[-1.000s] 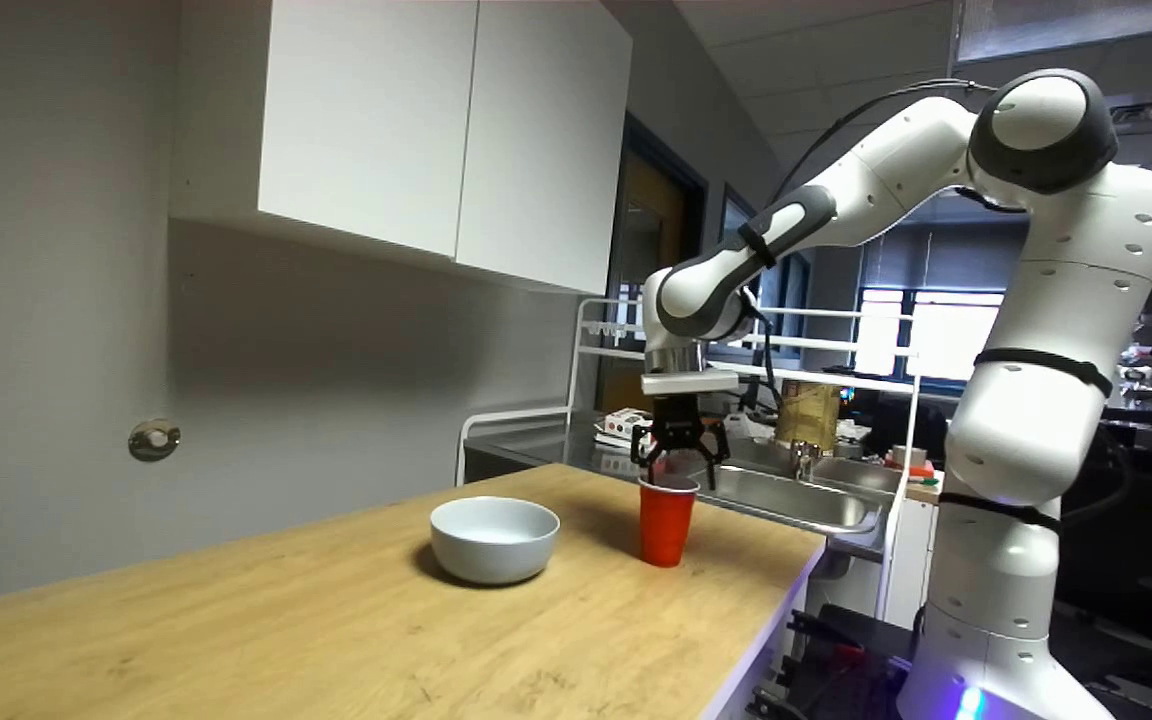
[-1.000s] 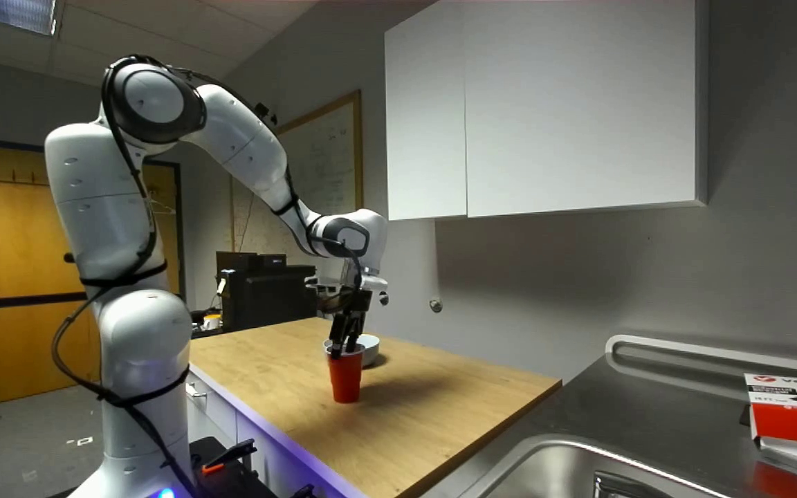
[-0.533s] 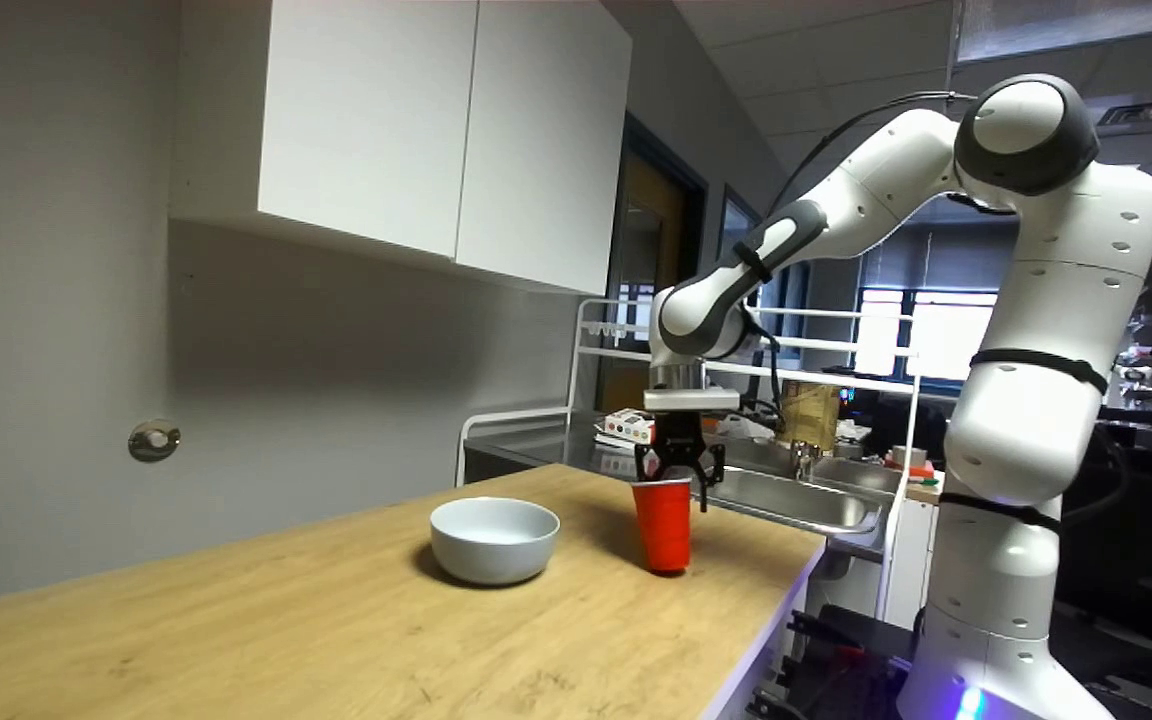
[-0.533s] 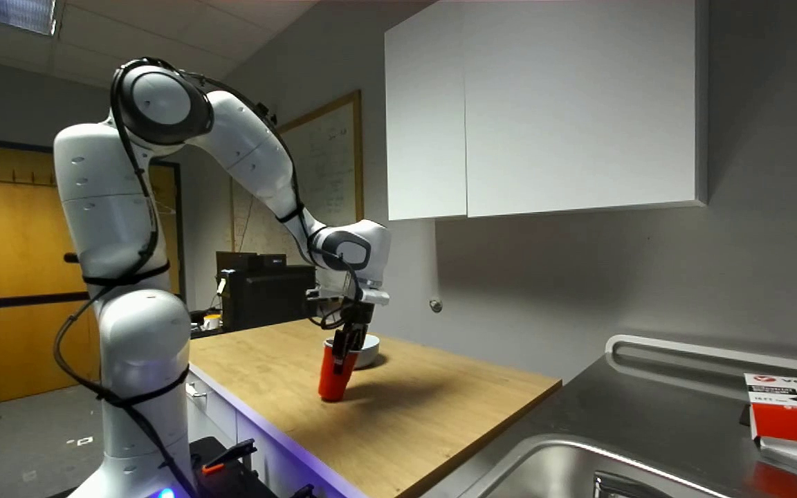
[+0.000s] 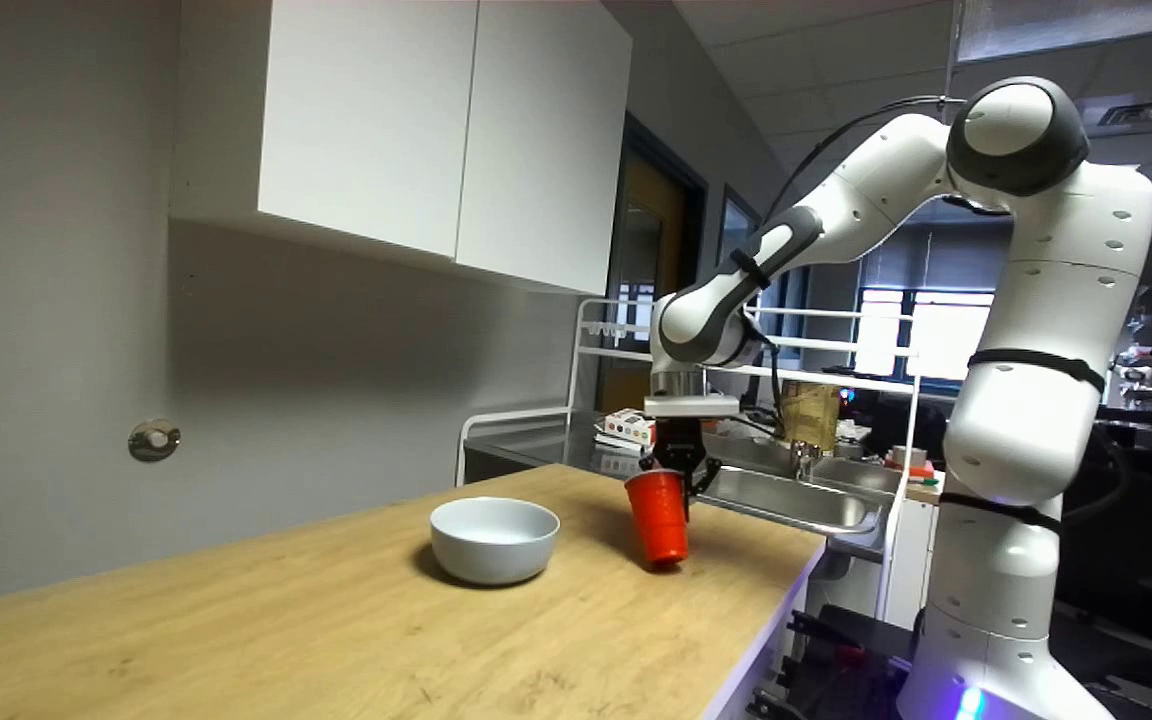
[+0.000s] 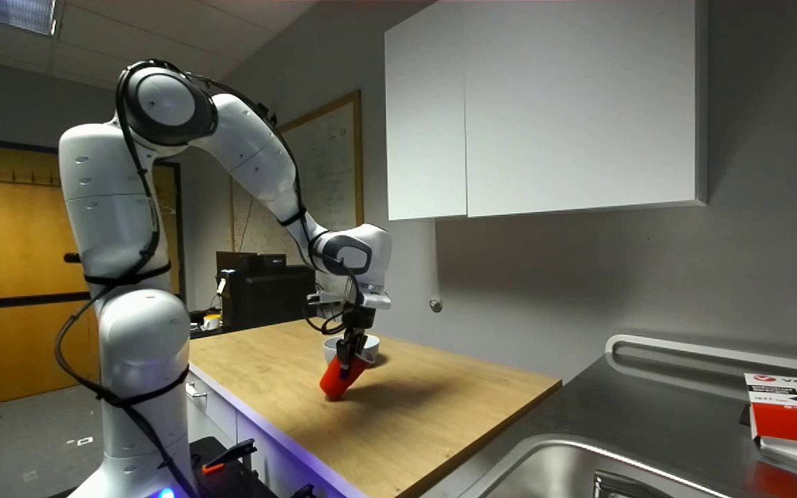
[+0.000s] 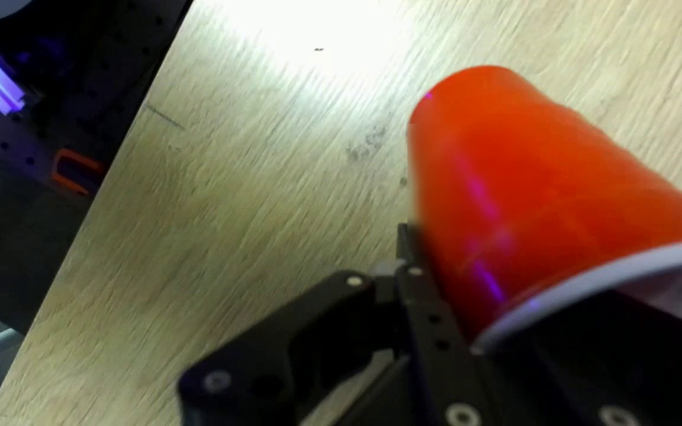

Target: Pour the contents of the orange cup into the grey bowl

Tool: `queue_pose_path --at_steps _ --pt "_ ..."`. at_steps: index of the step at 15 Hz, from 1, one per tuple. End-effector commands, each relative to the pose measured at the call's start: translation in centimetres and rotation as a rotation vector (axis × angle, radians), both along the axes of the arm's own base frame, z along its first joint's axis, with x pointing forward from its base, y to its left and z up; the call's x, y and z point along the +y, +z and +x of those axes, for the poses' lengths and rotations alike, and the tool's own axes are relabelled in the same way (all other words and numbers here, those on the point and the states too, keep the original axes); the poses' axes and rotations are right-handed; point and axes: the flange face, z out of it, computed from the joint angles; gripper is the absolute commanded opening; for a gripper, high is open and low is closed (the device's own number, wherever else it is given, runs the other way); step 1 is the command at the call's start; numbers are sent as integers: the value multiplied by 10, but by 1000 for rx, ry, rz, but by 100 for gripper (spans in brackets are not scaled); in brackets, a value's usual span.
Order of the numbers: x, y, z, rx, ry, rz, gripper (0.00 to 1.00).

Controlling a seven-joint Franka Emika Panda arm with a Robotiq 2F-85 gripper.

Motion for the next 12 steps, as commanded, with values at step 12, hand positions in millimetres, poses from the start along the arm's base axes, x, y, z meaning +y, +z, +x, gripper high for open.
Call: queue_pose_path --at_steps 12 --pt "29 99 19 -57 -14 -406 5"
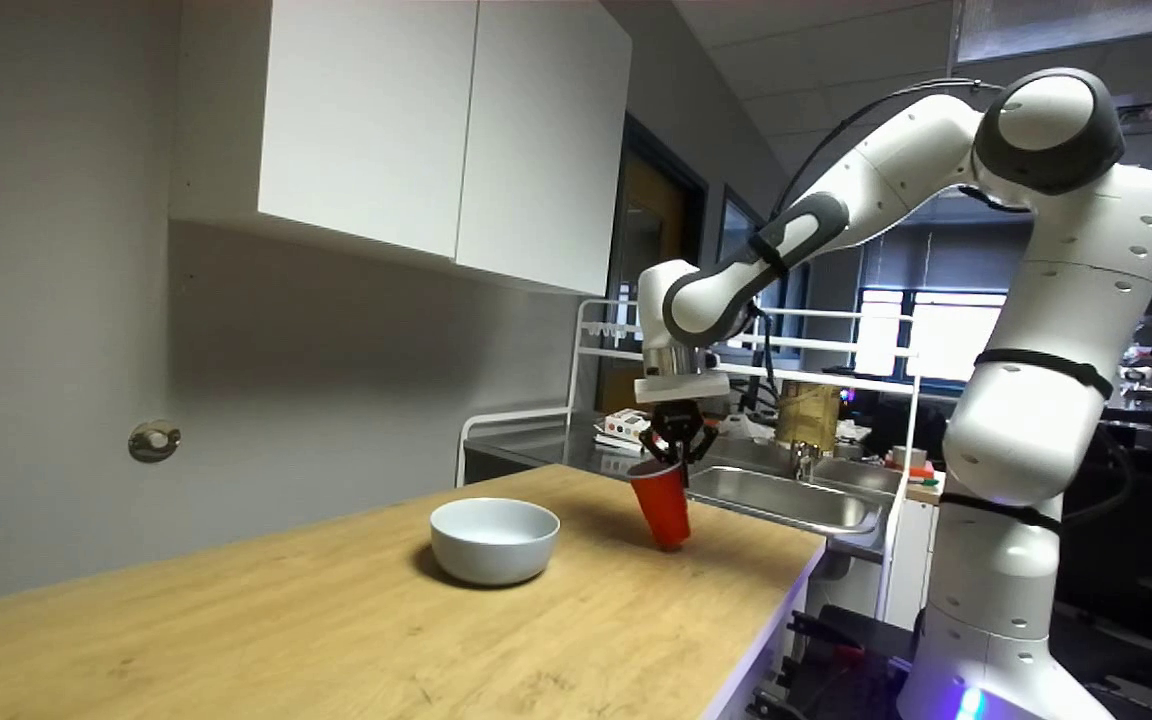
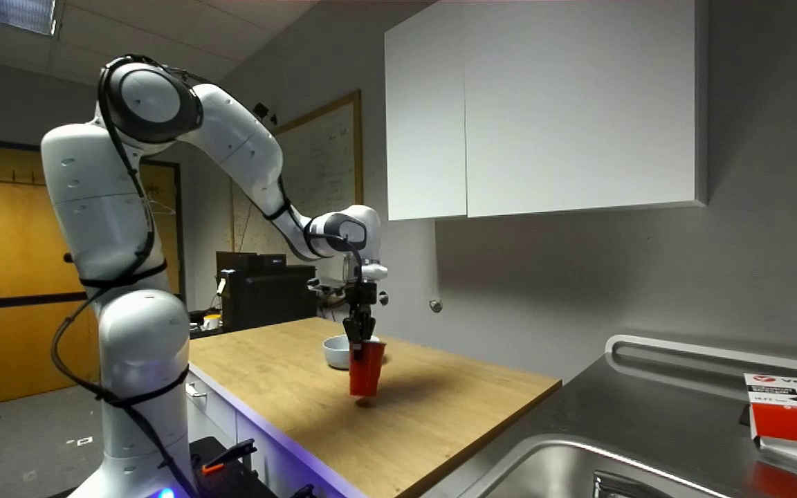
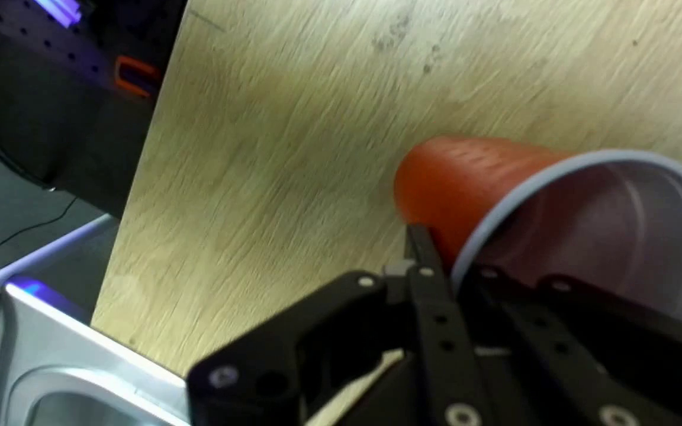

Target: Pour the contents of the orange cup into the grey bowl

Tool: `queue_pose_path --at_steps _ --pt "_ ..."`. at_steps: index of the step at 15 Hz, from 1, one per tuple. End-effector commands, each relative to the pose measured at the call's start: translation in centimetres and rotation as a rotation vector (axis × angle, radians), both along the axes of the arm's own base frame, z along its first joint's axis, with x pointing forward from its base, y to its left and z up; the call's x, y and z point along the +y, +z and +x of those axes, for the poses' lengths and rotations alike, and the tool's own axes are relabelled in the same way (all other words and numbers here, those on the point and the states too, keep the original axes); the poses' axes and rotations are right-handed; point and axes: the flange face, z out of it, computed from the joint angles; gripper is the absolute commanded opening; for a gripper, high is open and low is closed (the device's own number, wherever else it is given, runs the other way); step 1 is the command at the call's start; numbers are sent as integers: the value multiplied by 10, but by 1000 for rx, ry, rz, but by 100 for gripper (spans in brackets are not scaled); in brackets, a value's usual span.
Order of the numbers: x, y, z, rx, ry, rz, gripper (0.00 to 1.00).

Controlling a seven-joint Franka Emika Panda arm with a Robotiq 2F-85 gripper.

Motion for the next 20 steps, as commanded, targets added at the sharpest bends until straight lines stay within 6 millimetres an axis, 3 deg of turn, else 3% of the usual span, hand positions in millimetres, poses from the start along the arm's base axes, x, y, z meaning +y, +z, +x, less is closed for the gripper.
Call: queue_pose_path --at_steps 1,6,10,14,17,20 --pt "28 68 14 -26 31 -177 6" --pt "81 135 40 -49 127 -409 6" --pt "139 161 57 -58 227 -542 6" --pt "212 160 75 -29 378 -656 6" --pt "261 141 85 18 484 -762 6" --pt "296 115 94 73 553 -876 6"
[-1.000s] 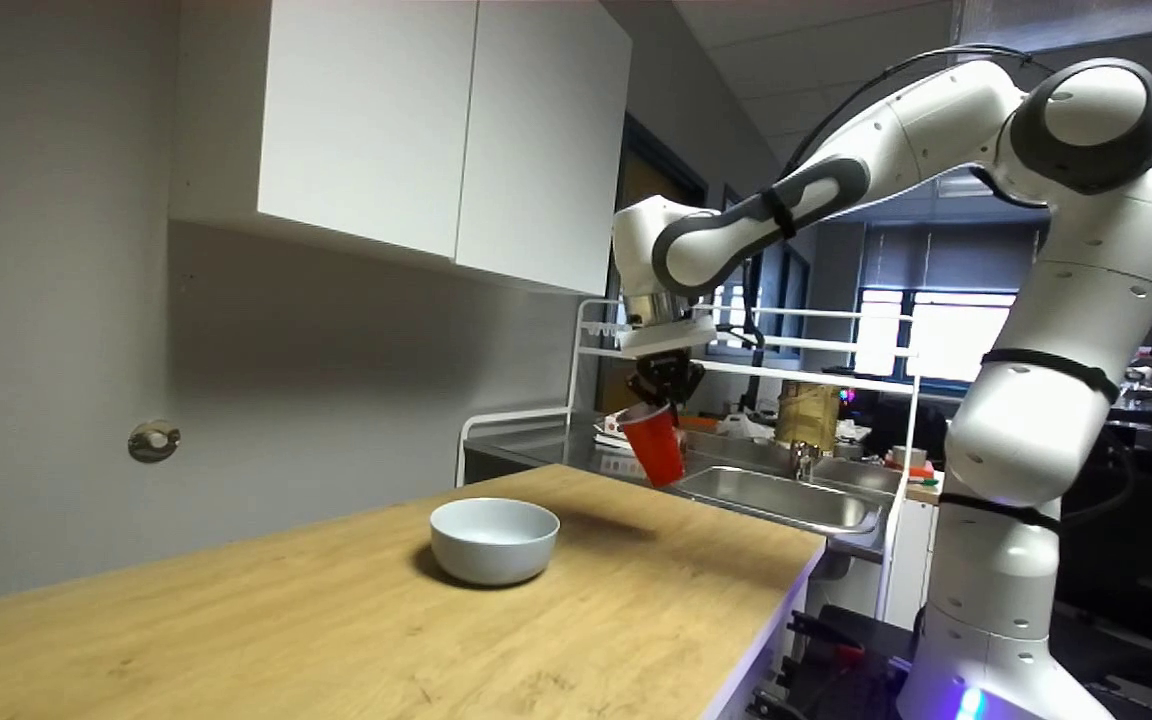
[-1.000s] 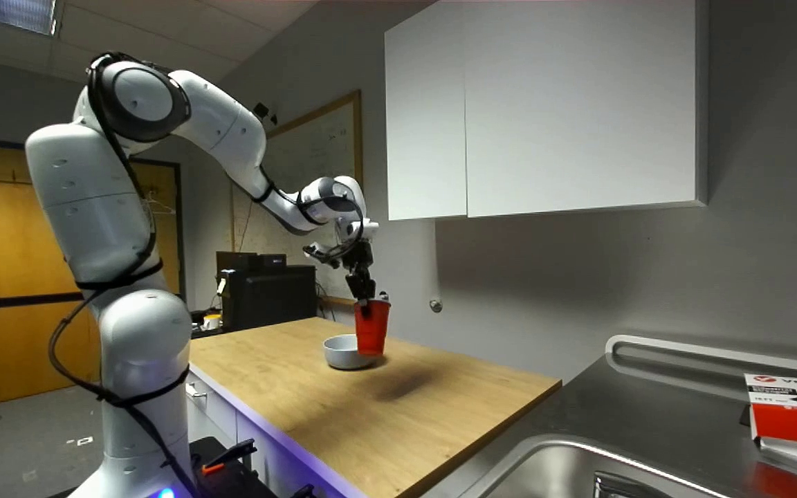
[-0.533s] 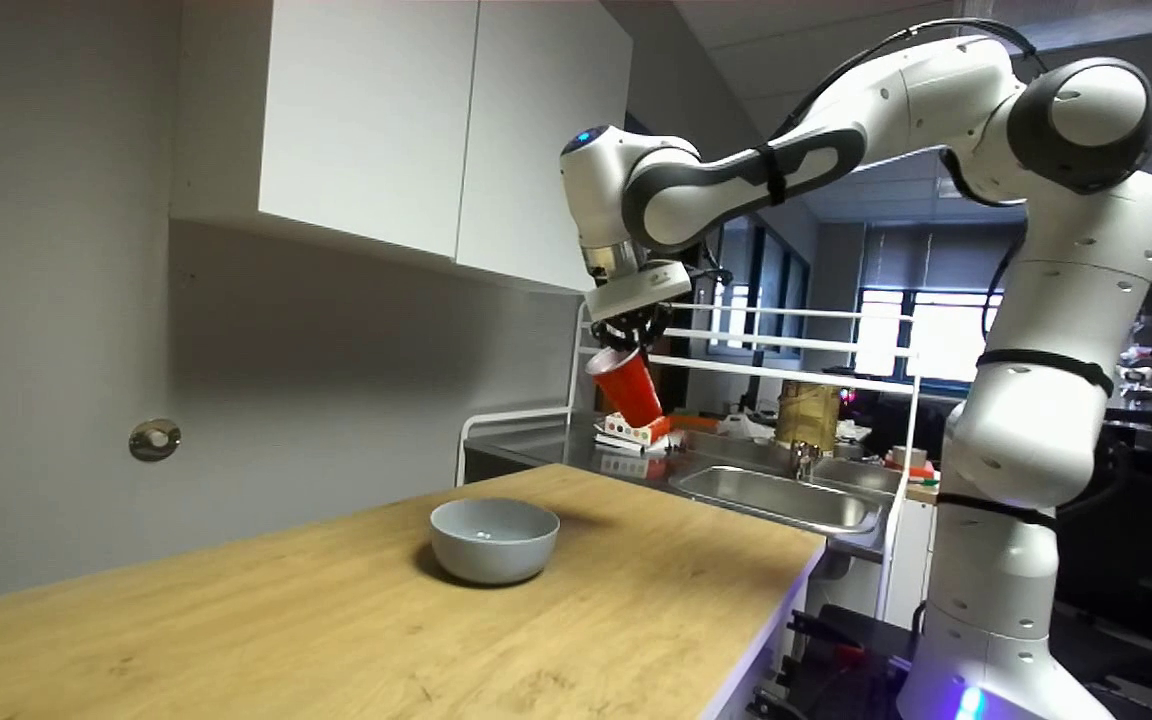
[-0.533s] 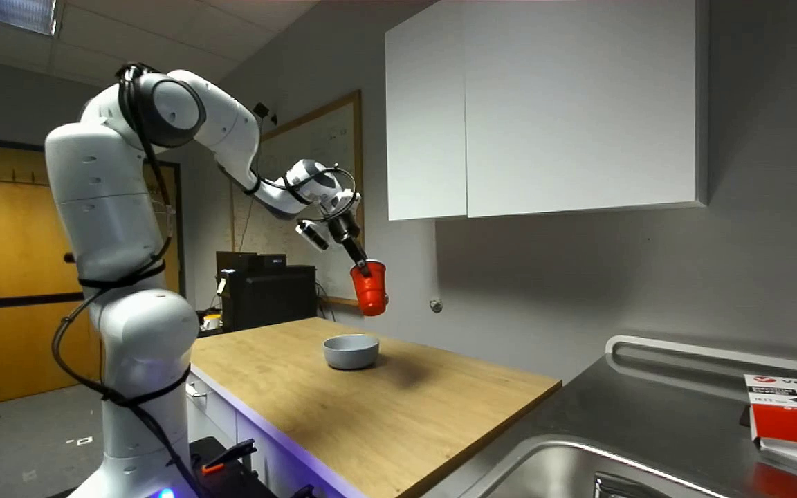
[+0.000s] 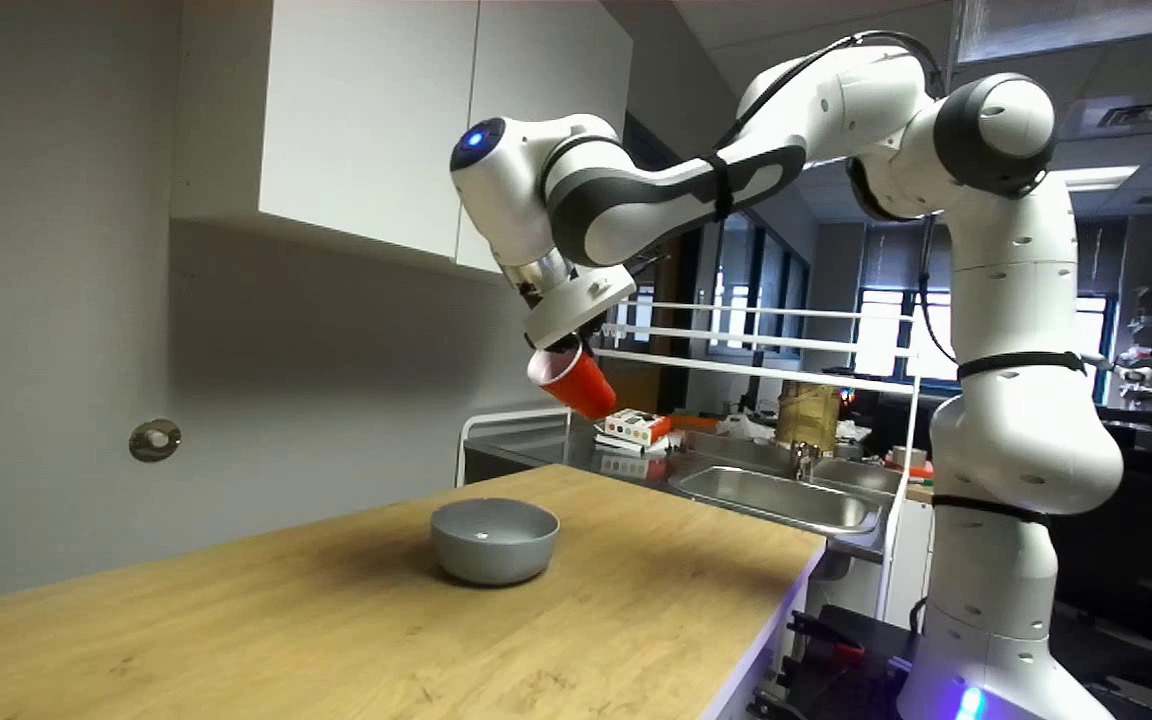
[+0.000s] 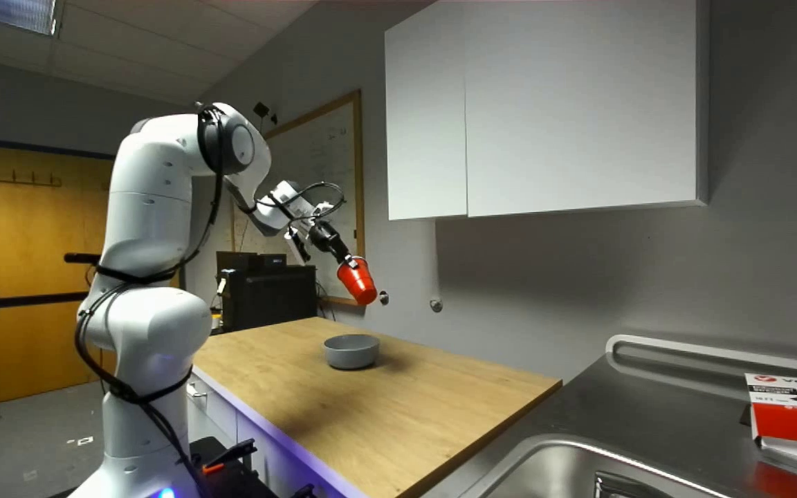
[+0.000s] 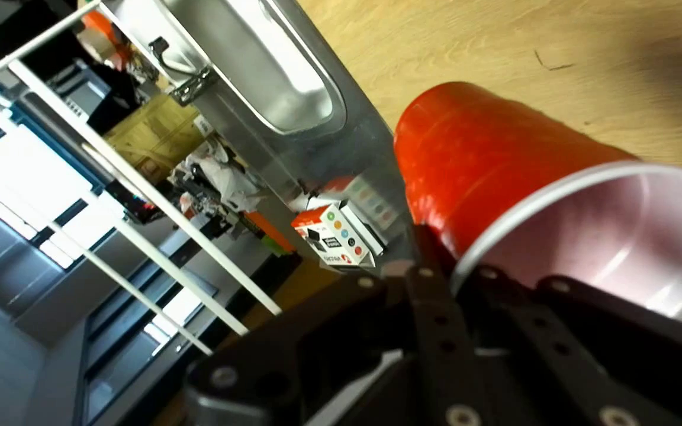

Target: Pour the contents of the orange cup into the grey bowl

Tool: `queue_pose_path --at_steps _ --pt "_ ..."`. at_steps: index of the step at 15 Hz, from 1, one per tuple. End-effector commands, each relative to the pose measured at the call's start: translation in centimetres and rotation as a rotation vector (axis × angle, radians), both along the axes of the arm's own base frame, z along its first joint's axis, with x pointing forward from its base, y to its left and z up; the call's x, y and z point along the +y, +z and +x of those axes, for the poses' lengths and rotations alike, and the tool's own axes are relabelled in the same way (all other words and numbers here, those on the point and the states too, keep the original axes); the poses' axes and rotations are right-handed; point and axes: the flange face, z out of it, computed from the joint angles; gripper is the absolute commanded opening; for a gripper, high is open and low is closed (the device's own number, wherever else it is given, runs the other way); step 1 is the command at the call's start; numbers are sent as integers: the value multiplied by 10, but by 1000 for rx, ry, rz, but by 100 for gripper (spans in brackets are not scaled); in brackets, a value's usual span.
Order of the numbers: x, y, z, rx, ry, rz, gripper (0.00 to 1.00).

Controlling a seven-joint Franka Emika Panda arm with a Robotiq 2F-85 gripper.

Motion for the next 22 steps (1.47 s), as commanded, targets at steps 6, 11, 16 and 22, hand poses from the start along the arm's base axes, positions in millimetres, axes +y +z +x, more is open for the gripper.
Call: queue_pose_path --at_steps 6,11,16,22 --pt "64 -78 31 120 36 -341 6" --pt "71 -119 32 180 8 -487 6" --pt "78 -137 25 157 -3 -628 6" --pt "87 -153 19 89 14 -811 6"
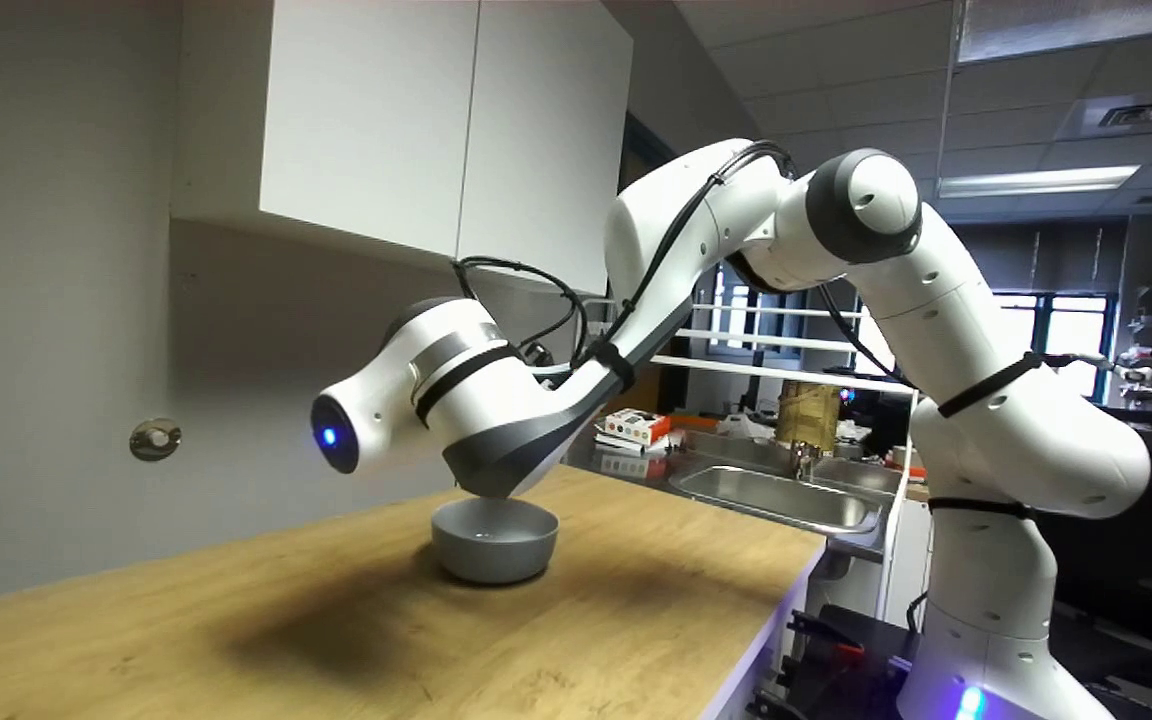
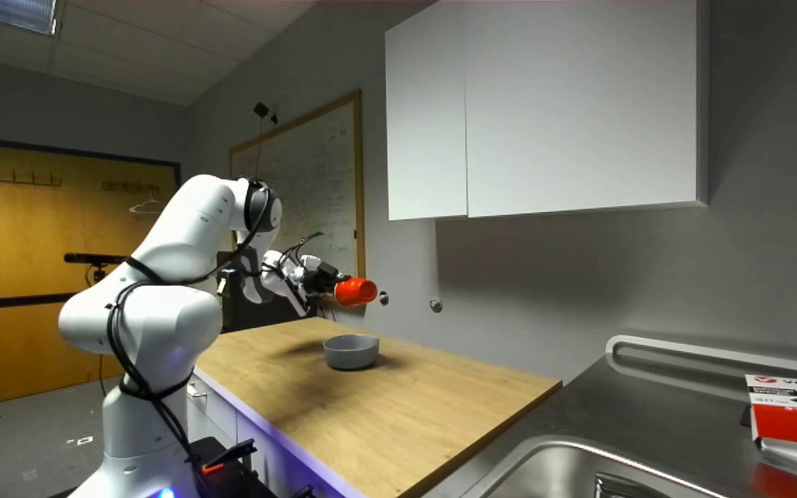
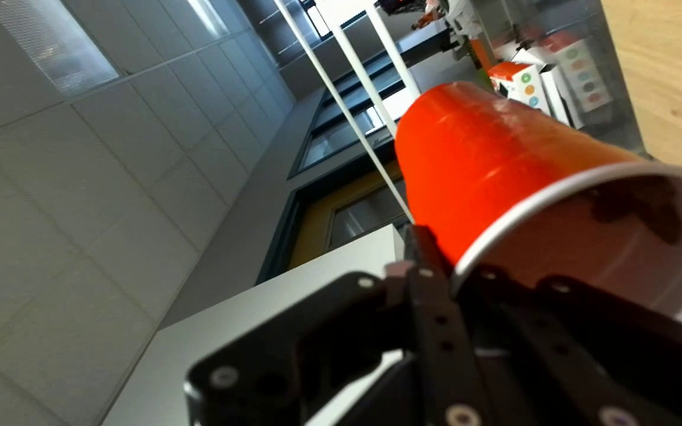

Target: Pour the contents of the orange cup into the grey bowl

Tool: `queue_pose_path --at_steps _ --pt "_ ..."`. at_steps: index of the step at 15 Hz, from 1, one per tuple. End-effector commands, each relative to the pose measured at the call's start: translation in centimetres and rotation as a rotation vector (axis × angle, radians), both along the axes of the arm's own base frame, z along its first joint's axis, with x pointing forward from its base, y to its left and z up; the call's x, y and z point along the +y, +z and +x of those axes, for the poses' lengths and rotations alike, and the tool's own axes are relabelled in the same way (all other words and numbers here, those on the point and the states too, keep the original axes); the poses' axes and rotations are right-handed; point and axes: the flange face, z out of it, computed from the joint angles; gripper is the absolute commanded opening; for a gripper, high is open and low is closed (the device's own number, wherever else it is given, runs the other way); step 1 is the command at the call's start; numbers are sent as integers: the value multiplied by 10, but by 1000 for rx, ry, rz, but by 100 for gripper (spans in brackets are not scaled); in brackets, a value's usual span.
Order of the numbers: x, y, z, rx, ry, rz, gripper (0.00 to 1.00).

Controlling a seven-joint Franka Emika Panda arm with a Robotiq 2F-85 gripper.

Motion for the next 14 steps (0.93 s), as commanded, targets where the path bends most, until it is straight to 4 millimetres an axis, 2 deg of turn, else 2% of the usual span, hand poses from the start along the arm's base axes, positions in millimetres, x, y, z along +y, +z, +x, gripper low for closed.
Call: queue_pose_path --at_steps 1,7,14 --pt "3 0 4 -41 11 -110 5" --pt "4 -5 4 -96 10 -234 5" --pt "5 -1 6 -142 1 -285 5"
